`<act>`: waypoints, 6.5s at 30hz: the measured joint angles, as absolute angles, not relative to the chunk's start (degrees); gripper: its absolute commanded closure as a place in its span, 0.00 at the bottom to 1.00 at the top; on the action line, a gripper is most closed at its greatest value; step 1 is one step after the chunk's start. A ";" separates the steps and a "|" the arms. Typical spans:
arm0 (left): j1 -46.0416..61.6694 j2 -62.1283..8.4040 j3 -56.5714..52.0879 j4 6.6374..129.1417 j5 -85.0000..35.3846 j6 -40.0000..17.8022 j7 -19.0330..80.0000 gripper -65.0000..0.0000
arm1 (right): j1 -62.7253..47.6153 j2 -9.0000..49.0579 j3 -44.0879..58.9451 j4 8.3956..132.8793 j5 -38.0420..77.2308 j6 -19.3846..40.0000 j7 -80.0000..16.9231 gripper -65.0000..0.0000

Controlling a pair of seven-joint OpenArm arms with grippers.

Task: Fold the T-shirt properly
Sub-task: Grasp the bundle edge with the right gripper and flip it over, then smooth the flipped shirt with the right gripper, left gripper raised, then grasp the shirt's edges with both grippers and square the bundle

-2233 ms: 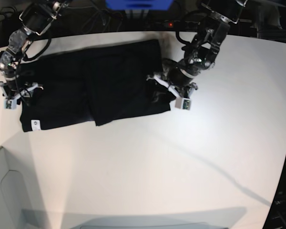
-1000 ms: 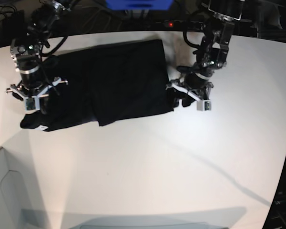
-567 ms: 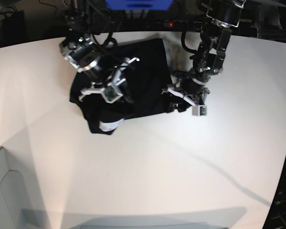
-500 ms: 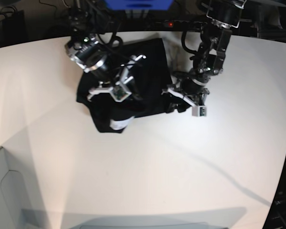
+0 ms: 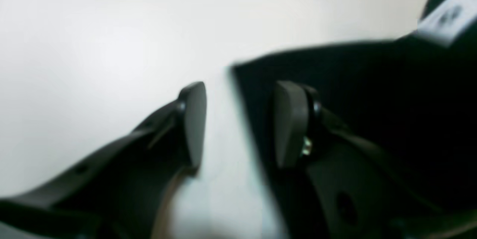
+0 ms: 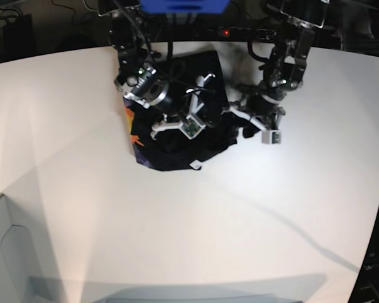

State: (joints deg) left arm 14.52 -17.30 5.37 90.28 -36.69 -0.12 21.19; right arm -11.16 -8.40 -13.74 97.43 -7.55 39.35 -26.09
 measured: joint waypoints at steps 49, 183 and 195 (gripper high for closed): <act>29.71 -18.57 -19.05 101.41 -36.51 0.05 22.00 0.65 | -12.82 -3.95 -17.21 100.62 -7.14 39.35 -25.47 0.50; 35.73 -5.06 -27.00 111.48 -52.95 0.01 40.29 0.33 | -28.03 3.46 3.25 111.68 -7.09 39.35 -22.65 0.43; 35.35 -4.93 -15.25 111.24 -43.92 0.03 39.86 0.33 | -28.14 -0.62 7.20 111.33 -6.68 39.33 -30.63 0.43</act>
